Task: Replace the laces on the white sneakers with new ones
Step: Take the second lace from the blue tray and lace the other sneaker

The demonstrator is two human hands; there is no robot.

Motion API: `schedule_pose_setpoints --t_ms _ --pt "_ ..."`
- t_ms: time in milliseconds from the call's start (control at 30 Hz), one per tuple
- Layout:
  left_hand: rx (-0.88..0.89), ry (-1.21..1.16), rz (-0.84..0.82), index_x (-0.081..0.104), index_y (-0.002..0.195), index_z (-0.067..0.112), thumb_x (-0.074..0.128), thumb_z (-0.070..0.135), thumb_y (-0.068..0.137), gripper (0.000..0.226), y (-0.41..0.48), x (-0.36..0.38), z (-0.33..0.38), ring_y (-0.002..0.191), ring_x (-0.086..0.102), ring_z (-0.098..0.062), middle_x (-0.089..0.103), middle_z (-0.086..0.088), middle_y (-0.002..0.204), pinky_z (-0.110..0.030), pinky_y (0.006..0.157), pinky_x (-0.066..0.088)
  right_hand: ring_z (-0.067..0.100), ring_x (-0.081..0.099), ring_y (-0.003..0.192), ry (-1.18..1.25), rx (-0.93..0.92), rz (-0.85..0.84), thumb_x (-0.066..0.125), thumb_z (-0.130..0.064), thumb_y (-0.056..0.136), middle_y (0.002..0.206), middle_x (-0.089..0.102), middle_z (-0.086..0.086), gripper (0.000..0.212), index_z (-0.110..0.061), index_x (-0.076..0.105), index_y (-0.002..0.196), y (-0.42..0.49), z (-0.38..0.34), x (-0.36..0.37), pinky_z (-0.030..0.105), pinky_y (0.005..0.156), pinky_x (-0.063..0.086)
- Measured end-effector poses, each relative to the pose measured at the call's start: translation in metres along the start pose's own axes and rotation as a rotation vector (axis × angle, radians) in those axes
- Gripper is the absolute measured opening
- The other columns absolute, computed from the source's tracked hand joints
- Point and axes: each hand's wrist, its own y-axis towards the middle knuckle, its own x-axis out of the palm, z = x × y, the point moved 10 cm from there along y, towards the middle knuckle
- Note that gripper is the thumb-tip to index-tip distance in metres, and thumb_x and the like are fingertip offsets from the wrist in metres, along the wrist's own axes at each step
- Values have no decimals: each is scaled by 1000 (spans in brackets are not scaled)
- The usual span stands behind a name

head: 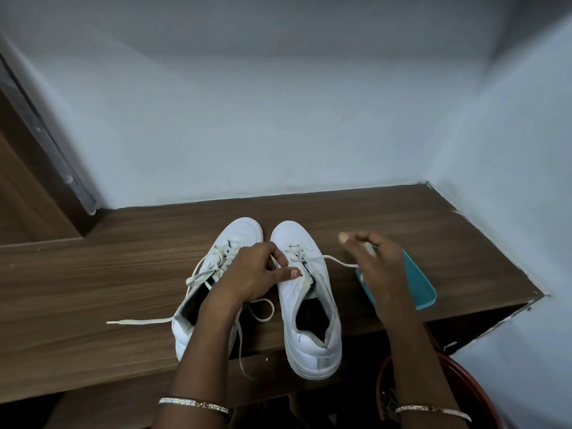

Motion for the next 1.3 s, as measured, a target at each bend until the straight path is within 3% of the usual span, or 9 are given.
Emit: schedule_pose_setpoints --t_ms 100,200,333,500,733,933,1067,1200,1300 --pt "22 30 8 69 77 21 76 41 84 22 0 -2 3 62 58 -3 66 7 70 -18 56 39 -4 67 79 -356 -111 -205 79 -37 80 84 75 -18 14 -32 77 93 -2 5 30 19 73 53" --pt "52 17 -18 72 77 20 76 36 85 18 -2 0 8 58 59 1 70 6 69 -14 56 42 -2 68 86 -489 -185 -272 76 -30 83 93 75 -17 17 -34 78 99 -5 9 49 26 81 56" --pt "85 -49 -26 72 80 16 74 28 88 15 -6 -3 17 57 63 -1 73 4 69 -12 56 44 5 68 84 -545 -276 -246 74 -28 86 90 75 -12 10 -30 78 95 -6 2 55 29 77 55" --pt "76 -170 -58 66 80 16 67 24 94 16 -10 -6 18 67 73 -13 75 2 75 -27 71 56 10 58 87 -653 -279 -249 63 -37 92 95 62 -9 14 -25 68 93 -9 6 60 31 73 46" --pt "63 -216 -38 62 83 7 60 15 97 16 -11 -10 16 72 74 -14 76 0 78 -46 85 57 14 60 79 -625 -223 -236 59 -36 93 86 66 -5 19 -18 61 91 -13 5 59 33 67 46" --pt "39 -237 -54 59 84 3 55 12 98 16 -10 -7 12 76 75 -16 77 -1 80 -40 82 57 16 61 78 -590 -190 -199 59 -32 93 83 66 -3 16 -17 59 91 -15 5 57 30 63 43" --pt "27 -219 -20 60 87 4 57 13 97 13 -10 -9 9 64 70 -13 74 -2 75 -37 65 56 14 64 83 -521 -168 -161 69 -35 88 87 67 -8 15 -22 63 92 -12 9 50 33 71 51" --pt "94 -145 48 66 90 24 66 16 91 8 -9 -16 14 53 49 0 60 7 70 -24 60 43 8 55 98 -367 -198 -15 79 -42 79 110 56 -10 53 -25 55 122 -8 -8 30 19 76 44" --pt "129 -205 21 69 86 25 73 26 88 4 -10 -13 23 54 45 -1 55 11 65 -21 59 39 12 58 95 -202 -291 37 62 -29 87 106 59 -4 45 -19 53 130 -9 -20 24 21 76 47"
